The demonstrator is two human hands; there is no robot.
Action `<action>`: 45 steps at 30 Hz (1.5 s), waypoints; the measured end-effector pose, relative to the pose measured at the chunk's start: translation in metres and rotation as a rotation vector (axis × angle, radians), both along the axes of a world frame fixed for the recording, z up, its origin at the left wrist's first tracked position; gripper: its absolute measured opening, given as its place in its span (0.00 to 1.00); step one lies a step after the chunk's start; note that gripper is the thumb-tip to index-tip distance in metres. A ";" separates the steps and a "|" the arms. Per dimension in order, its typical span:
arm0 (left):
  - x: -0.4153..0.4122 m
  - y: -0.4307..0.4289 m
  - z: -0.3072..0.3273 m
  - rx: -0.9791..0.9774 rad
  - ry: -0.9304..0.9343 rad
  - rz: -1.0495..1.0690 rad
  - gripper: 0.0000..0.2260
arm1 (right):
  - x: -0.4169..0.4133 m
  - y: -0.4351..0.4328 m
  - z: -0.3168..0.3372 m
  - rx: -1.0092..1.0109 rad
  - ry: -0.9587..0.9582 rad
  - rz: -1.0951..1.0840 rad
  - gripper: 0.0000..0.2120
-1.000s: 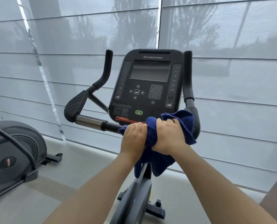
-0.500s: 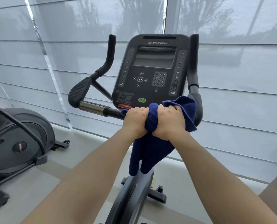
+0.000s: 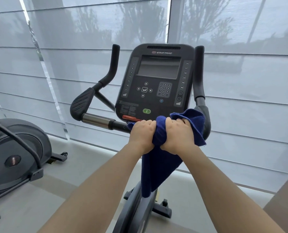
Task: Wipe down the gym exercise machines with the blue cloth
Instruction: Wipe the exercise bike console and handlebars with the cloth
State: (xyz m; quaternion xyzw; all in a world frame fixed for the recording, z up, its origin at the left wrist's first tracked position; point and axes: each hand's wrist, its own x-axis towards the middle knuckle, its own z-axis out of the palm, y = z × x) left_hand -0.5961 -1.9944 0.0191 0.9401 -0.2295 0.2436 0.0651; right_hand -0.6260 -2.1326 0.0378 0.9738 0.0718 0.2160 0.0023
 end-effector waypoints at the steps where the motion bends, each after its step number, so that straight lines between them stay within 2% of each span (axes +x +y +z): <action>1: 0.001 0.001 -0.001 0.006 -0.008 -0.012 0.10 | 0.000 0.001 -0.001 0.004 -0.013 -0.011 0.25; 9: 0.015 0.035 -0.004 0.057 -0.026 -0.117 0.14 | -0.001 0.037 -0.016 0.095 -0.128 -0.153 0.28; 12: 0.029 0.070 -0.010 0.051 -0.060 -0.109 0.11 | 0.007 0.072 -0.023 0.137 -0.115 -0.158 0.33; 14: 0.041 0.100 -0.011 0.089 -0.098 -0.088 0.10 | 0.019 0.103 -0.024 0.086 -0.106 -0.168 0.35; 17: 0.057 0.132 -0.007 0.152 -0.105 -0.095 0.09 | 0.043 0.142 -0.017 0.052 -0.076 -0.227 0.28; 21: 0.065 0.137 -0.002 0.121 -0.074 -0.145 0.08 | 0.061 0.147 -0.016 0.095 -0.049 -0.294 0.17; 24: 0.073 0.134 0.000 0.131 -0.057 -0.164 0.08 | 0.064 0.146 -0.022 0.068 -0.119 -0.340 0.16; 29: 0.076 0.132 0.005 0.150 -0.024 -0.194 0.06 | 0.060 0.154 -0.025 -0.130 -0.258 -0.399 0.18; 33: 0.078 0.131 0.007 0.186 0.006 -0.181 0.06 | 0.061 0.152 -0.029 -0.112 -0.435 -0.335 0.16; 36: 0.079 0.129 0.011 0.221 0.059 -0.160 0.06 | 0.060 0.149 -0.026 -0.123 -0.398 -0.314 0.17; 39: 0.076 0.127 0.013 0.232 0.088 -0.117 0.05 | 0.060 0.148 -0.022 -0.058 -0.192 -0.232 0.16; 41: 0.073 0.125 0.009 0.188 0.050 -0.095 0.04 | 0.061 0.146 -0.021 0.003 -0.134 -0.214 0.16; 43: 0.069 0.124 0.005 0.139 -0.025 -0.081 0.04 | 0.059 0.148 -0.024 -0.015 -0.198 -0.259 0.15; 45: 0.068 0.124 -0.001 0.106 -0.092 -0.063 0.06 | 0.056 0.151 -0.028 -0.086 -0.351 -0.320 0.14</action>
